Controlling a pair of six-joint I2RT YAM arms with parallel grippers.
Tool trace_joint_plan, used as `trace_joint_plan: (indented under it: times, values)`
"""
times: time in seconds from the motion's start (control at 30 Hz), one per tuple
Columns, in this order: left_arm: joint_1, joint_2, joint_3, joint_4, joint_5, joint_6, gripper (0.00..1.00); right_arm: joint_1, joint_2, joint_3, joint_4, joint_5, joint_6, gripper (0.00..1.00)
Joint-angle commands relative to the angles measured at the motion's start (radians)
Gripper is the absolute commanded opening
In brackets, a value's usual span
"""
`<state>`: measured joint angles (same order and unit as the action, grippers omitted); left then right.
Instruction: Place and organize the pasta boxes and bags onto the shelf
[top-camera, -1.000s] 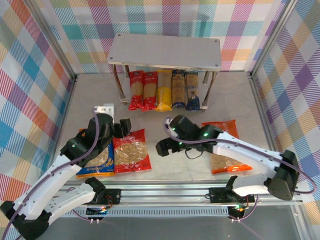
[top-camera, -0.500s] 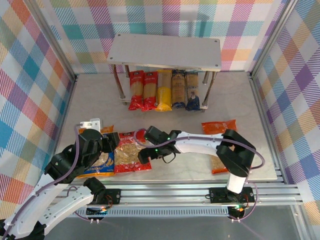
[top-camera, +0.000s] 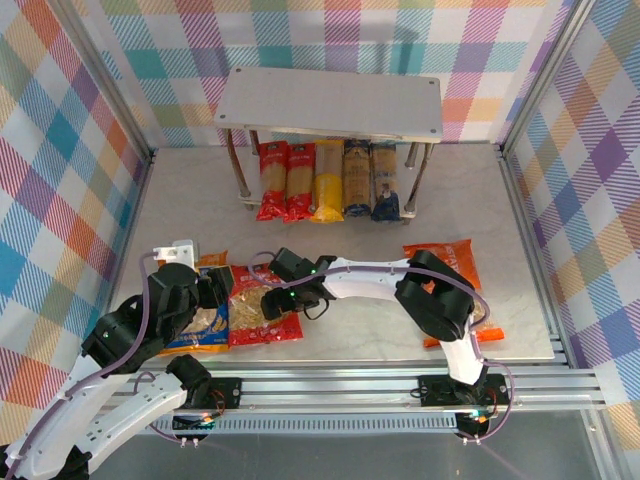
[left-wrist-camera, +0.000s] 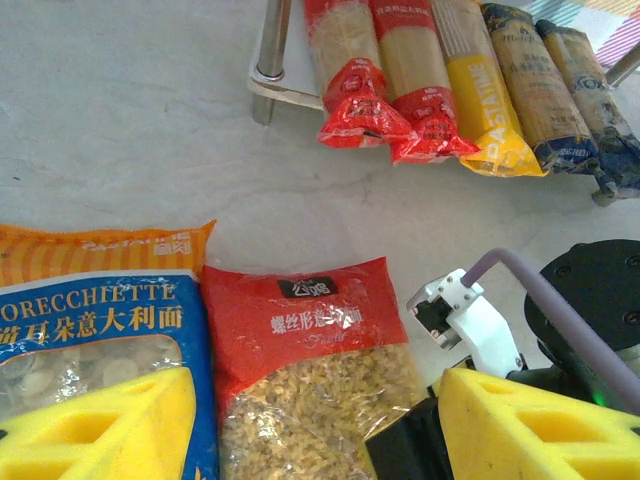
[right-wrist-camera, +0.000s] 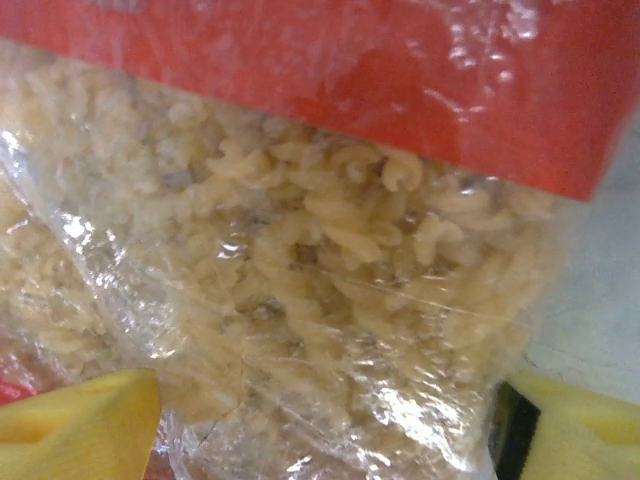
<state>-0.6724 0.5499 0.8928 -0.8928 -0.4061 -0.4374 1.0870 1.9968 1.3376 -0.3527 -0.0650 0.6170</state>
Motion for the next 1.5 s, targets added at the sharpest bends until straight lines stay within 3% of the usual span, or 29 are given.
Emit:
trace_joint_plan:
  times: [0.0,0.07,0.23,0.5,1.03,1.13,1.3,1.37,1.47]
  values:
    - [-0.012,-0.01,0.006,-0.024,-0.016,0.01,0.65,0.007,0.026,0.017,-0.032,-0.013,0.019,0.64]
    - [-0.012,-0.007,0.005,-0.024,-0.018,0.008,0.65,0.007,0.021,0.015,-0.048,-0.01,0.017,0.51]
    - [-0.012,0.011,0.001,-0.026,-0.019,0.008,0.65,0.006,-0.04,-0.037,-0.095,0.053,0.017,0.3]
    - [-0.012,0.045,-0.008,-0.038,-0.047,-0.001,0.65,-0.023,-0.261,-0.198,-0.22,0.187,0.024,0.22]
    - [-0.012,0.064,0.013,-0.035,-0.053,0.01,0.65,-0.151,-0.697,-0.487,-0.44,0.296,0.052,0.25]
    - [-0.013,0.066,0.023,-0.034,-0.053,0.015,0.65,-0.183,-0.733,-0.507,-0.466,0.294,0.038,0.32]
    - [-0.012,0.07,0.028,-0.034,-0.047,0.018,0.65,-0.194,-0.739,-0.481,-0.484,0.277,0.011,0.58]
    - [-0.013,0.069,0.031,-0.035,-0.043,0.019,0.65,-0.194,-0.748,-0.435,-0.503,0.287,-0.005,0.59]
    - [-0.012,0.066,0.037,-0.038,-0.051,0.028,0.65,-0.173,-0.784,-0.356,-0.436,0.192,-0.048,0.64]
